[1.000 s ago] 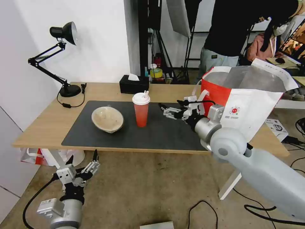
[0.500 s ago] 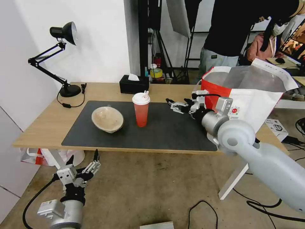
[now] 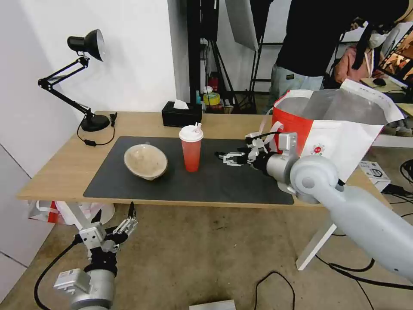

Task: Pick up the trash from the table and place it into the takeout bag.

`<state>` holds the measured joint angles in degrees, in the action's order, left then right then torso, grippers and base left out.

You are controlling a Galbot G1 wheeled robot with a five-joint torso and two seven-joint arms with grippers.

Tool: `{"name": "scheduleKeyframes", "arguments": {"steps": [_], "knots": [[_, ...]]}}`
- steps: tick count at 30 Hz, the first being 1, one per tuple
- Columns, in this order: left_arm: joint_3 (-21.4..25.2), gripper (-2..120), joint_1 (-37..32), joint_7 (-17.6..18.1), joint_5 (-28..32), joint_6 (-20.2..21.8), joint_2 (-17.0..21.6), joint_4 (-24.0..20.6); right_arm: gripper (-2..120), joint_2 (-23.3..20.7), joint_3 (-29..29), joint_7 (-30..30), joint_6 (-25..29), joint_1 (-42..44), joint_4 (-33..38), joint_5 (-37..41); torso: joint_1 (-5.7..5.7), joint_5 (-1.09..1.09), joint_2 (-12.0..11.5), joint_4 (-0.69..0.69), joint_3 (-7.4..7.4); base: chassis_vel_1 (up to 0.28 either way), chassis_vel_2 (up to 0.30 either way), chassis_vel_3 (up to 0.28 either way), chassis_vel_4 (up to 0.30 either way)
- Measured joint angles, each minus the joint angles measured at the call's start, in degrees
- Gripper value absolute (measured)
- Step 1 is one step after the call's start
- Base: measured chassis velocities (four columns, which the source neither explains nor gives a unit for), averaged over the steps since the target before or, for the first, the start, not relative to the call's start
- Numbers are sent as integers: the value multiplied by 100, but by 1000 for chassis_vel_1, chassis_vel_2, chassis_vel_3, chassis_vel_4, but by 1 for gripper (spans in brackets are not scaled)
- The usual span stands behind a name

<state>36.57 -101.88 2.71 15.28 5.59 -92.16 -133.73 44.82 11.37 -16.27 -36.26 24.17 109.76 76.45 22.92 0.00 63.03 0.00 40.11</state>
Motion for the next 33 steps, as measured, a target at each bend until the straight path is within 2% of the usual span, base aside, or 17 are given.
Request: {"name": "scheduleKeyframes", "arguments": {"steps": [13, 20, 30, 33], "knots": [[-60, 100, 36, -1, -12, -22, 2, 12, 100, 151, 540, -17, -162, -883, -467, -122, 0, -1, 0, 0, 0, 0, 0, 0, 0], [-58, 100, 44, -1, -18, -44, 2, 7, 100, 427, 833, 11, -307, -1307, -801, -110, 0, 0, 0, 0, 0, 0, 0, 0, 0], [-39, 100, 76, 7, 8, -70, 2, 26, 100, 619, 977, 17, -379, -1411, -849, -119, 0, -1, 0, 0, 0, 0, 0, 0, 0], [-44, 100, 91, 14, 14, -72, 2, 29, 100, 614, 1003, 173, -293, -1296, -758, -473, 1, 0, 0, 0, 0, 0, 0, 0, 0]]}}
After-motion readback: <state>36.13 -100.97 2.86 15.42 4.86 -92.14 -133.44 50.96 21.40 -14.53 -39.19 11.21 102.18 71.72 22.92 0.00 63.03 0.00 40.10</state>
